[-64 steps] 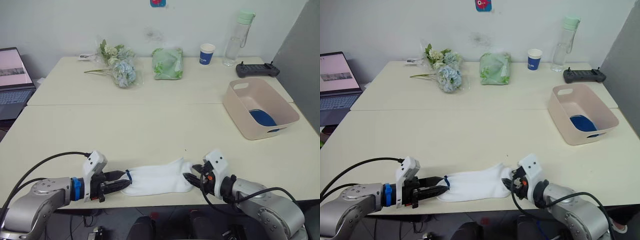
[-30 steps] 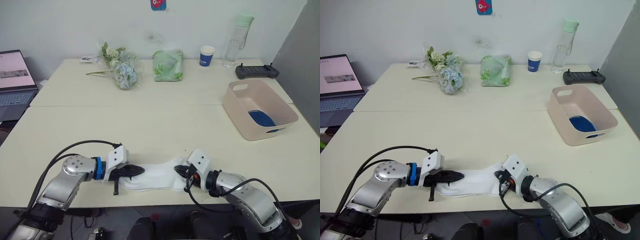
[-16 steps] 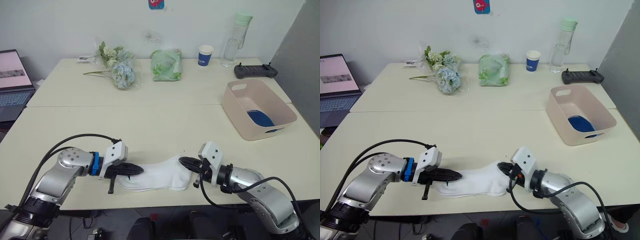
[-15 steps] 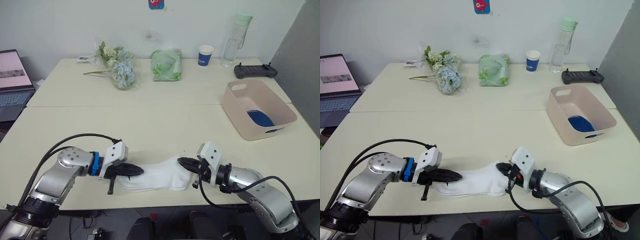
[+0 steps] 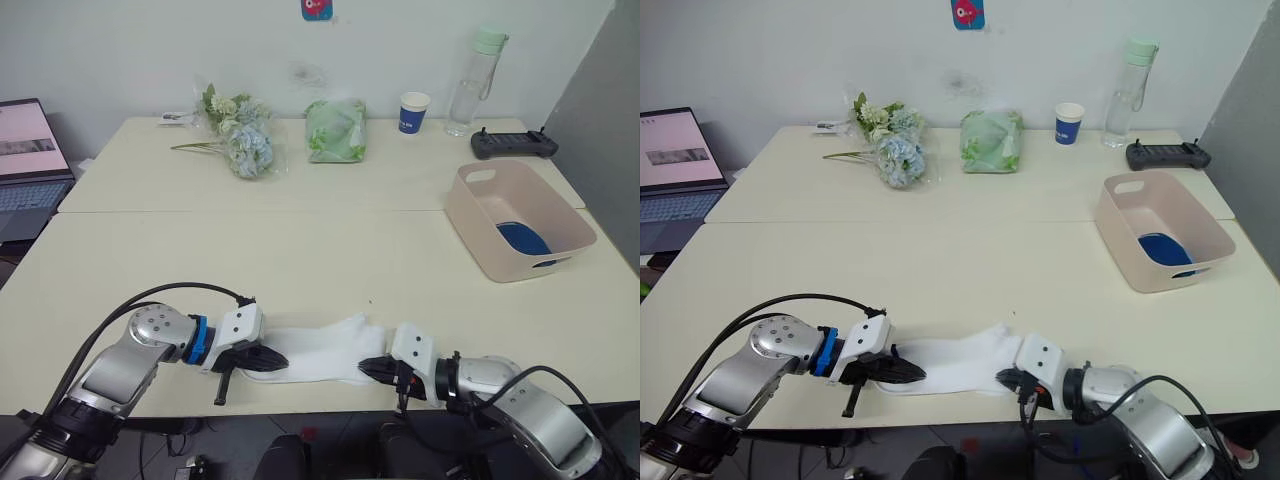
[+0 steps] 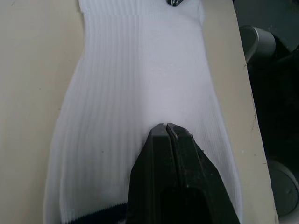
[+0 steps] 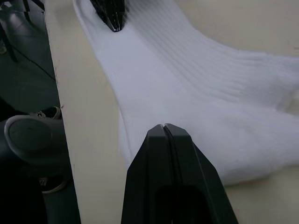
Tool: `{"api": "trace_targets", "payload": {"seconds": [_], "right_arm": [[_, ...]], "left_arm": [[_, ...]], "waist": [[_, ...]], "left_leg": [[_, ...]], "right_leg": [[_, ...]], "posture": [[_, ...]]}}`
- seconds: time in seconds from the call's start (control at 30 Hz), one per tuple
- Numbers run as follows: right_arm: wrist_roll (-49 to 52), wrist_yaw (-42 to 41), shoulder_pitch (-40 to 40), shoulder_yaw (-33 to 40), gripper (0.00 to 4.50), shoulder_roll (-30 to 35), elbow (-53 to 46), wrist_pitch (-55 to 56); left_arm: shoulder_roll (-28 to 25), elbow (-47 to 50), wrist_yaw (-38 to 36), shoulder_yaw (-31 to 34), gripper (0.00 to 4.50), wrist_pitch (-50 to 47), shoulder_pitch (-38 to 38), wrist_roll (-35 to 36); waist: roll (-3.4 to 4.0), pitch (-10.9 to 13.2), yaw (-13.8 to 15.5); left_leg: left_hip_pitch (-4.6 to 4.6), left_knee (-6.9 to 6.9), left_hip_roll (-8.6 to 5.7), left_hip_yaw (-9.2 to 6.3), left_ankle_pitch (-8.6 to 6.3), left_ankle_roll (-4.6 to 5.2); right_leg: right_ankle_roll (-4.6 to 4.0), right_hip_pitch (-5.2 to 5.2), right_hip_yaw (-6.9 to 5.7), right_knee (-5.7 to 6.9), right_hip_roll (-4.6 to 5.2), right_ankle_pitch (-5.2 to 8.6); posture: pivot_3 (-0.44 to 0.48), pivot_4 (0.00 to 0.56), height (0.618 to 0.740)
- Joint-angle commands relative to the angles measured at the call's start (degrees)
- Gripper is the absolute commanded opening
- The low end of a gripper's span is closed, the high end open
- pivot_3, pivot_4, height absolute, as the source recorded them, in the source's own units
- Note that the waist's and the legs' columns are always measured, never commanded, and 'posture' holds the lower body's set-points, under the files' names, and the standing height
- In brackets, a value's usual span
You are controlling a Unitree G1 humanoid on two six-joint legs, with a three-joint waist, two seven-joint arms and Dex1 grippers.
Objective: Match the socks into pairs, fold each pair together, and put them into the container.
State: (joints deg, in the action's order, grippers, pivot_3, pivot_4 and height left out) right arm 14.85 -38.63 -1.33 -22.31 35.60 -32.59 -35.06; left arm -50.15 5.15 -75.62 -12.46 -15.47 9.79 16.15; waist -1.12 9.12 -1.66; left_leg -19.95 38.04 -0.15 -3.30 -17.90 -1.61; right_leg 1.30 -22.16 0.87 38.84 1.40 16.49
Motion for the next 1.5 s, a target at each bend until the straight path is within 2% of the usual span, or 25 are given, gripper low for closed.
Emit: {"api": "trace_targets", "payload": {"seconds": [0.03,0.13,0.2,0.23,0.3,0.37,0.53,0.83,0.93,1.07,1.13,1.17,1.23,1.37,1.5], "right_arm": [[1.1,0.9,-1.9,3.8,0.03,0.5,-2.3,-0.4],[5.8,2.6,-3.0,9.3,0.03,-1.8,-8.6,-2.7],[8.2,3.8,-3.6,12.2,0.03,-3.1,-10.9,-4.2],[9.1,4.6,-3.9,13.5,0.19,-3.8,-11.3,-5.0],[11.3,6.7,-4.7,16.6,0.62,-6.1,-11.9,-6.1],[10.6,8.3,-5.2,17.7,1.25,-6.9,-11.5,-5.6],[4.7,12.1,-4.4,12.2,2.84,-9.2,-5.8,-4.2],[0.3,14.9,-3.9,5.4,2.84,-13.4,1.2,-4.7],[-1.1,13.5,-3.7,3.6,2.26,-12.1,-0.2,-3.7],[-2.9,12.0,-3.6,2.2,0.88,-10.1,-1.4,0.1],[-2.1,12.1,-3.6,4.1,0.15,-10.3,-0.9,0.3],[-1.8,11.9,-3.7,5.3,0.03,-10.0,-0.8,0.3],[-1.1,11.3,-3.9,7.3,0.03,-9.2,-0.8,0.2],[3.0,8.6,-3.2,16.0,0.03,-6.0,-1.5,-2.0],[7.2,6.6,-1.4,18.9,0.03,-4.0,-5.1,-5.6]], "left_arm": [[-0.8,1.8,0.7,3.6,0.0,-4.4,1.2,2.8],[0.7,7.3,2.2,5.5,0.0,-11.5,4.5,7.8],[2.1,8.4,4.1,5.4,0.0,-13.4,5.4,8.4],[2.8,8.1,5.2,5.1,0.0,-13.6,5.2,7.9],[3.0,5.5,6.0,3.5,0.0,-12.0,2.8,5.3],[2.7,2.7,5.9,2.5,0.0,-9.6,0.1,3.2],[3.6,1.4,6.7,2.1,0.0,-6.2,-2.8,1.6],[4.7,-1.0,7.4,2.5,0.0,-3.6,-2.0,0.5],[5.1,-0.9,7.7,2.9,0.0,-3.4,-1.7,0.9],[7.2,0.4,8.2,3.4,0.0,-5.2,0.7,2.7],[8.0,1.2,7.9,3.1,0.0,-5.7,2.1,3.2],[8.4,1.8,7.7,2.8,0.0,-6.1,2.6,3.3],[9.0,2.7,7.4,2.5,0.0,-6.7,3.2,3.5],[12.2,1.5,7.9,0.8,0.0,-8.1,6.9,3.1],[13.9,-0.8,7.1,-1.7,0.0,-7.1,8.8,1.2]], "waist": [[-0.03,0.1,0.0],[-0.12,0.2,0.0],[-0.12,0.2,0.1],[-0.12,0.2,0.1],[-0.12,0.2,-0.1],[-0.11,0.2,-0.4],[-0.1,0.2,0.0],[-0.05,0.2,0.0],[-0.04,0.2,0.0],[-0.04,0.2,0.1],[-0.05,0.2,0.1],[-0.07,0.2,0.1],[-0.07,0.2,0.1],[-0.07,0.3,0.3],[-0.06,0.3,0.0]], "left_leg": [[-0.01,0.0,0.01,0.0,0.0,0.0],[-0.1,0.01,0.01,-0.01,0.0,0.0],[-0.26,0.06,0.01,-0.09,0.0,-0.01],[-0.28,0.06,0.0,-0.1,0.0,-0.01],[-0.28,0.04,-0.01,-0.09,0.0,-0.01],[-0.25,0.0,0.01,-0.07,0.0,-0.01],[-0.22,-0.05,0.1,-0.14,0.0,-0.02],[-0.12,-0.04,0.03,-0.01,0.0,-0.02],[-0.04,-0.04,0.04,-0.01,0.0,-0.02],[-0.07,-0.05,0.03,-0.02,0.0,-0.02],[-0.1,-0.04,0.02,-0.03,0.0,-0.02],[-0.12,-0.04,0.02,-0.02,0.0,-0.02],[-0.16,-0.03,0.01,-0.02,0.0,-0.02],[-0.22,0.02,-0.09,-0.04,0.0,-0.02],[-0.27,0.04,-0.15,-0.04,0.0,-0.02]], "right_leg": [[0.01,-0.01,0.0,0.01,0.0,0.0],[-0.01,-0.09,-0.02,0.02,-0.01,0.0],[-0.05,-0.14,-0.08,0.01,-0.01,-0.03],[-0.05,-0.14,-0.1,-0.01,-0.01,-0.03],[-0.04,-0.13,-0.07,-0.08,0.0,-0.03],[-0.05,-0.14,-0.01,-0.11,0.01,-0.03],[-0.06,-0.15,-0.12,-0.1,0.01,-0.04],[-0.09,-0.1,-0.01,-0.08,0.06,-0.02],[-0.08,-0.06,-0.01,-0.03,0.06,-0.02],[-0.07,-0.07,-0.03,-0.04,0.05,-0.01],[-0.07,-0.09,-0.04,-0.05,0.04,-0.01],[-0.07,-0.1,-0.03,-0.05,0.03,-0.01],[-0.08,-0.11,-0.03,-0.06,0.03,-0.02],[-0.08,-0.11,-0.05,-0.07,0.04,-0.02],[-0.07,-0.12,-0.04,-0.08,0.01,-0.03]], "posture": [[0.0,0.15,0.74],[0.0,0.15,0.74],[0.0,0.15,0.74],[0.0,0.15,0.74],[0.0,0.15,0.74],[0.0,0.15,0.74],[0.0,0.15,0.74],[0.0,0.15,0.74],[0.0,0.15,0.74],[0.0,0.15,0.74],[0.0,0.15,0.74],[0.0,0.15,0.74],[0.0,0.15,0.74],[0.0,0.15,0.74],[0.0,0.15,0.74]]}}
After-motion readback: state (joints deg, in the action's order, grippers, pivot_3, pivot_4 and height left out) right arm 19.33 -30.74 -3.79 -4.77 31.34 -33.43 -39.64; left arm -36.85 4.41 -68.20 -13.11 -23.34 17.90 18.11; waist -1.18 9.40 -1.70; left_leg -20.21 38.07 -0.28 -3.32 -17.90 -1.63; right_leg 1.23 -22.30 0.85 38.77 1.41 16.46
